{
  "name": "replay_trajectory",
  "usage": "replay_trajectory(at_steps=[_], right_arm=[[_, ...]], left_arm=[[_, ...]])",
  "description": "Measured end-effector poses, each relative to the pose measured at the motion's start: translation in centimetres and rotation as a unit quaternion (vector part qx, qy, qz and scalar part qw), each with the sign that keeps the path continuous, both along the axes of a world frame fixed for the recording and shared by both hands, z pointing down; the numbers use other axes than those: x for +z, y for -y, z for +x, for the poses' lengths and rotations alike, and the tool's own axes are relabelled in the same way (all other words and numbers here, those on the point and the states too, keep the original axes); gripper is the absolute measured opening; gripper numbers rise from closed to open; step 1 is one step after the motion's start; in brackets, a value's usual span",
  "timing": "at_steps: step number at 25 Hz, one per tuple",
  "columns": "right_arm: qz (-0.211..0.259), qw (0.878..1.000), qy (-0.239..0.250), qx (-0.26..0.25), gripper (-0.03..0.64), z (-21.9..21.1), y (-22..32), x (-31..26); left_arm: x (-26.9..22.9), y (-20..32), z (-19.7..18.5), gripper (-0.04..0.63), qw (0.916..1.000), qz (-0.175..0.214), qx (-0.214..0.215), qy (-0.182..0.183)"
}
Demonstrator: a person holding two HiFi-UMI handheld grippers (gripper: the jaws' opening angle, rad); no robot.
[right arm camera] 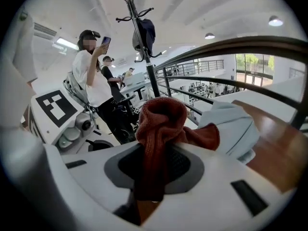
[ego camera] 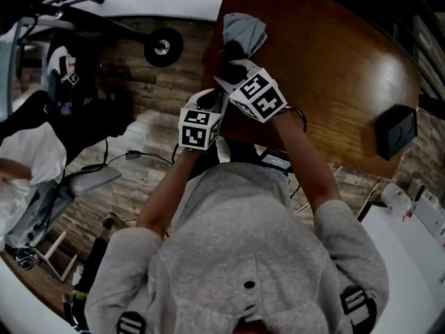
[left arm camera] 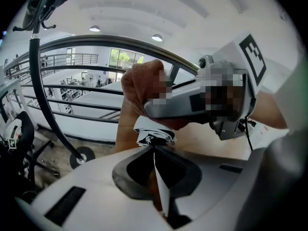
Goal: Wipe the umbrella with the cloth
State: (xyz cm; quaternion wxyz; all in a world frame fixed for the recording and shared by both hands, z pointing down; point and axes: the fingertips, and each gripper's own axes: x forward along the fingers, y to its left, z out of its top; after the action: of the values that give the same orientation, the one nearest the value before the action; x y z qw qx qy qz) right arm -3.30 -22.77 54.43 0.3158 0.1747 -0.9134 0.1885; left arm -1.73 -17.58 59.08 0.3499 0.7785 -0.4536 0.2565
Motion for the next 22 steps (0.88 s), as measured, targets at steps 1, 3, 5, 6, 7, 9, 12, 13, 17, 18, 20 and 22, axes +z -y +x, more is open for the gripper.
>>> replay_trajectory(at_steps=[1, 3, 5, 6, 7, 9, 12, 13, 17, 18, 20, 22], right_arm=[[-0.01, 1.0, 0.009, 0.003, 0.095, 0.2, 0.0, -0.1], [-0.012, 1.0, 0.018, 0.019, 0.095, 1.2, 0.9, -0.2], [0.0, 0.999, 0.015, 0.05, 0.095, 2.9, 2.7, -0.4], [0.01, 0.998, 0.008, 0.067, 0.095, 3.9, 3.7, -0.5], [0.022, 0.996, -0.001, 0.082, 0.095, 4.9, 4.7, -0.6], [0.051, 0.993, -0.023, 0.108, 0.095, 6.8, 6.7, -1.0], [0.091, 0.982, -0.057, 0.155, 0.095, 9.8, 9.7, -1.2], [0.096, 0.978, -0.064, 0.175, 0.095, 10.8, 10.6, -1.1], [0.088, 0.97, -0.08, 0.21, 0.095, 12.8, 11.4, -0.6], [0.089, 0.972, -0.085, 0.201, 0.095, 12.6, 11.2, -0.4], [0.09, 0.975, -0.094, 0.18, 0.095, 12.0, 10.4, 0.1], [0.09, 0.976, -0.1, 0.168, 0.095, 11.5, 9.7, 0.5]], left_arm=[[0.1, 0.2, 0.0, 0.015, 1.0, 0.0, 0.002, 0.002], [0.4, 0.4, 0.0, 0.015, 0.9999, -0.006, 0.009, 0.007], [0.8, 0.2, 0.3, 0.015, 0.9997, -0.014, 0.019, 0.01], [1.0, 0.0, 0.6, 0.015, 0.9995, -0.016, 0.023, 0.009], [1.1, -0.1, 0.8, 0.015, 0.9994, -0.018, 0.027, 0.009], [1.3, -0.4, 1.1, 0.015, 0.9991, -0.022, 0.035, 0.009], [1.4, -0.3, 1.3, 0.015, 0.999, -0.021, 0.039, 0.009], [1.4, -0.1, 1.3, 0.015, 0.999, -0.02, 0.039, 0.008], [1.0, 0.4, 1.8, 0.015, 0.9991, -0.012, 0.041, 0.001], [0.8, 0.7, 2.0, 0.015, 0.9991, -0.008, 0.041, -0.001], [0.3, 1.2, 2.7, 0.015, 0.999, 0.001, 0.043, -0.007], [-0.1, 1.6, 3.6, 0.017, 0.9985, 0.008, 0.051, -0.019]])
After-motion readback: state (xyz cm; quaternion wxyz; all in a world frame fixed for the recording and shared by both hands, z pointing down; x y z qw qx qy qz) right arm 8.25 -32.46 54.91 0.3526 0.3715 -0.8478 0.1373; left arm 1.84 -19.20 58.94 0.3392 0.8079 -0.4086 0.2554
